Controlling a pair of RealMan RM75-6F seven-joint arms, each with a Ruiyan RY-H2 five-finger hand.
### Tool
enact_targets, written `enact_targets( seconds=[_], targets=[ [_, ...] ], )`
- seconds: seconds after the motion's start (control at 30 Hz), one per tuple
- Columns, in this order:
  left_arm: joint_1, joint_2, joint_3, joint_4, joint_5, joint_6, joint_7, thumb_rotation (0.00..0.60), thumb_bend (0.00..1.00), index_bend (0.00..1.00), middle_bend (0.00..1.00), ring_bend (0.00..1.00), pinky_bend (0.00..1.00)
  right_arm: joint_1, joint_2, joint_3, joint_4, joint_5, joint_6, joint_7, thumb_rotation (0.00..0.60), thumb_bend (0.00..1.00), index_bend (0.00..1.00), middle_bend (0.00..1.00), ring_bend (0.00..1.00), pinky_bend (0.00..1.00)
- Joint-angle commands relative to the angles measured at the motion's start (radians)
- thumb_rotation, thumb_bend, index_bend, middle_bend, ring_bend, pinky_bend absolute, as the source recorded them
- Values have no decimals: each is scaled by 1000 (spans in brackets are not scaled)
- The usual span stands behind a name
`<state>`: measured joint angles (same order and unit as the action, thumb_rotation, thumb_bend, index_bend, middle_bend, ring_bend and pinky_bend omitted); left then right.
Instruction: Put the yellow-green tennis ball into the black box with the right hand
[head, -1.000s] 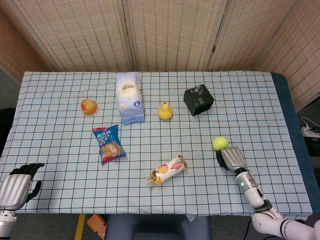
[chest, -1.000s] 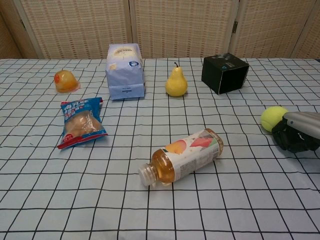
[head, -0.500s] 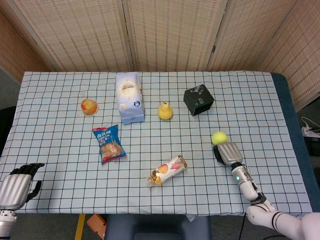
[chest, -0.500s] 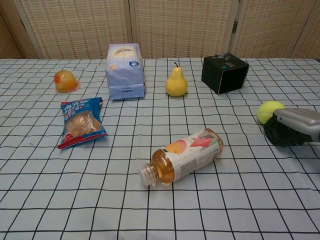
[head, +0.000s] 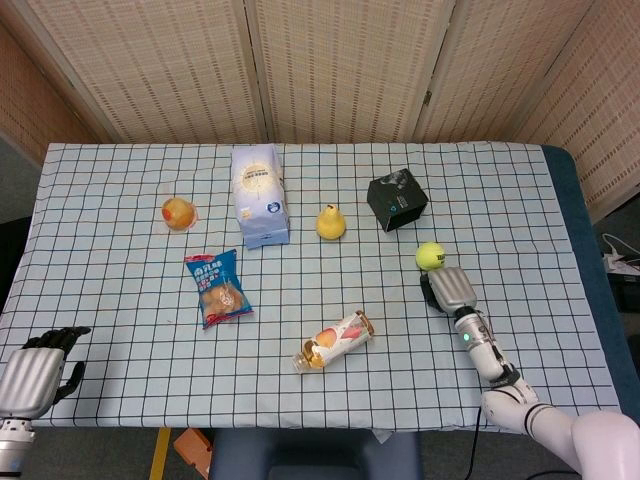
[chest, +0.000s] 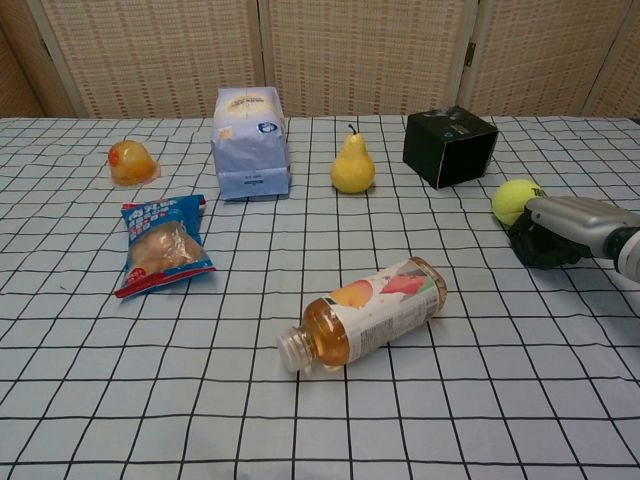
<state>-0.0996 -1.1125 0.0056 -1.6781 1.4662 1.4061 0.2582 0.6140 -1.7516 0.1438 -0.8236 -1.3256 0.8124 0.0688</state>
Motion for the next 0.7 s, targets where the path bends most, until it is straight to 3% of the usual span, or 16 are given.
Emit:
enact_targets(
  seconds=[0.03, 0.7],
  targets=[
    [-1, -1, 0, 1, -4, -4, 1, 600, 451, 275, 299, 267, 378, 11, -4, -1, 18, -6, -9, 9, 600, 921, 1000, 933, 781, 1000],
    [-10, -12, -2, 15, -31, -27, 20, 600, 451, 276, 300, 270, 378, 131, -109, 14, 268, -34, -77, 96, 600, 920, 1000, 933, 781, 1000]
  ],
)
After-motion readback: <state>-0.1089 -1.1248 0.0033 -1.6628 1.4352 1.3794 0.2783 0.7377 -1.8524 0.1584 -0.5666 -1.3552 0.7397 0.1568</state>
